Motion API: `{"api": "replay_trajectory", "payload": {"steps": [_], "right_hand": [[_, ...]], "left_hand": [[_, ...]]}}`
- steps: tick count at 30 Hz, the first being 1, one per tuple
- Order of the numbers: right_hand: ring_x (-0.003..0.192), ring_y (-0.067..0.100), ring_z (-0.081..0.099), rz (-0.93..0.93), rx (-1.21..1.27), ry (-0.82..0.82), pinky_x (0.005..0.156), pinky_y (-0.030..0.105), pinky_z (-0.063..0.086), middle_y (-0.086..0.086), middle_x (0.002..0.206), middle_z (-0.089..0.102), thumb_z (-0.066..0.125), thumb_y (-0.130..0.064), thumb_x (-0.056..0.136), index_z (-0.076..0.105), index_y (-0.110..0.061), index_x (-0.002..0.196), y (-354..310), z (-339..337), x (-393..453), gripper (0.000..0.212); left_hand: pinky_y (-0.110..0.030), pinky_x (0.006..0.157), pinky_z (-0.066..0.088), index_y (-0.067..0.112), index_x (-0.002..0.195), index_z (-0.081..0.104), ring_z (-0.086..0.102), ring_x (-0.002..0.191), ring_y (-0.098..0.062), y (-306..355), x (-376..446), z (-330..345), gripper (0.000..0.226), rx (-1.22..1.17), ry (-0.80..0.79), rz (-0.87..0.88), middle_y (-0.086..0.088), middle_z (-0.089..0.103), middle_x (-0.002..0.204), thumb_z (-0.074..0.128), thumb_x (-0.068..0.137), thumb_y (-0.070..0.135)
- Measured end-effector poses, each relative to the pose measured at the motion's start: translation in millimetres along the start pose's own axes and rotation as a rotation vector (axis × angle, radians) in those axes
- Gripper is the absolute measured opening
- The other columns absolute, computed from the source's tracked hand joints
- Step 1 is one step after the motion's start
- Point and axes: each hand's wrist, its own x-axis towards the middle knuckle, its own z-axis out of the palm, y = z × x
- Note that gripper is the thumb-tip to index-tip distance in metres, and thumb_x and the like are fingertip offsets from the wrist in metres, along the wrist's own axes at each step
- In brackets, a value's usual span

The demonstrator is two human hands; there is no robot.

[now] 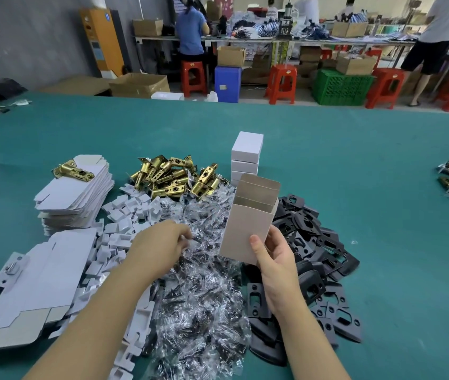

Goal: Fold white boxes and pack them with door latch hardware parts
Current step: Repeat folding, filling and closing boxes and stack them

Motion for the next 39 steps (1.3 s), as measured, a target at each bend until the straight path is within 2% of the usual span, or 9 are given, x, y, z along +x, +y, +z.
{"api": "replay_trajectory", "payload": {"steps": [4,7,10,12,15,19,24,31,39], "right_hand": [[0.107,0.009,0.070,0.002,-0.005,-0.004,0.085,0.020,0.057,-0.009,0.116,0.075,0.071,-0.038,0.083,0.063,-0.031,0.123,0.2,0.4,-0.3,0.041],[0.106,0.008,0.071,0.005,-0.011,-0.005,0.083,0.020,0.057,-0.009,0.114,0.075,0.072,-0.039,0.083,0.064,-0.034,0.122,0.2,0.7,-0.5,0.040],[0.105,0.006,0.070,0.001,-0.033,-0.003,0.082,0.018,0.057,-0.012,0.113,0.075,0.072,-0.035,0.086,0.064,-0.035,0.122,0.3,0.8,-0.5,0.037],[0.103,0.004,0.070,-0.004,-0.059,-0.008,0.080,0.016,0.057,-0.014,0.112,0.075,0.072,-0.026,0.092,0.064,-0.035,0.122,1.1,0.7,-0.4,0.032],[0.102,0.003,0.070,-0.007,-0.088,-0.032,0.080,0.017,0.056,-0.014,0.110,0.075,0.070,-0.018,0.096,0.064,-0.035,0.122,1.6,0.6,-1.1,0.032],[0.102,0.005,0.070,-0.017,-0.086,-0.056,0.082,0.019,0.056,-0.012,0.111,0.075,0.070,-0.018,0.096,0.063,-0.031,0.125,-0.4,0.4,-2.1,0.033],[0.100,0.008,0.070,-0.031,-0.074,-0.092,0.082,0.022,0.056,-0.005,0.110,0.076,0.073,-0.026,0.093,0.065,-0.026,0.126,-2.3,2.9,-3.7,0.034],[0.096,0.005,0.069,-0.052,-0.071,-0.138,0.080,0.022,0.056,-0.008,0.105,0.075,0.070,-0.029,0.091,0.071,-0.047,0.110,-7.0,5.0,-5.1,0.026],[0.101,0.010,0.069,-0.037,-0.040,-0.137,0.083,0.026,0.057,-0.005,0.110,0.075,0.071,-0.029,0.091,0.070,-0.045,0.114,-8.7,4.4,-6.0,0.028]], "left_hand": [[-0.024,0.066,0.050,0.034,0.098,0.071,0.056,0.084,-0.006,0.7,0.3,-2.3,0.012,-0.095,0.120,0.016,0.013,0.056,0.105,0.061,0.098,0.042],[-0.027,0.070,0.052,0.028,0.090,0.065,0.056,0.081,-0.007,6.7,-0.6,-10.5,0.009,-0.366,0.240,-0.010,0.008,0.060,0.098,0.061,0.098,0.032],[-0.019,0.052,0.044,0.026,0.089,0.062,0.053,0.058,-0.004,14.4,-5.3,-27.8,0.013,-0.701,0.263,-0.075,0.003,0.065,0.079,0.058,0.101,0.024],[-0.023,0.053,0.047,0.022,0.093,0.066,0.062,0.060,-0.013,19.5,-10.4,-43.8,0.010,-0.881,0.261,-0.064,-0.001,0.071,0.076,0.060,0.100,0.019],[-0.014,0.055,0.049,0.017,0.095,0.073,0.068,0.064,-0.004,29.5,-17.5,-64.5,0.010,-1.005,0.316,0.044,0.006,0.075,0.080,0.067,0.096,0.009],[-0.013,0.064,0.052,0.020,0.094,0.077,0.067,0.071,-0.002,48.8,-17.8,-81.7,0.012,-0.958,0.424,0.197,0.010,0.075,0.083,0.073,0.091,0.009],[-0.037,0.080,0.057,0.023,0.092,0.077,0.068,0.087,-0.010,74.9,-9.0,-83.3,0.010,-0.758,0.380,0.299,0.012,0.074,0.086,0.077,0.089,0.014],[-0.042,0.082,0.042,0.024,0.089,0.083,0.045,0.089,-0.022,90.8,-1.8,-71.1,0.004,-0.367,0.412,0.406,0.001,0.067,0.083,0.080,0.087,0.023],[-0.038,0.083,0.033,0.035,0.109,0.079,0.041,0.088,-0.016,91.3,-0.8,-71.7,0.018,-0.169,0.319,0.411,0.009,0.074,0.096,0.064,0.099,0.035]]}}
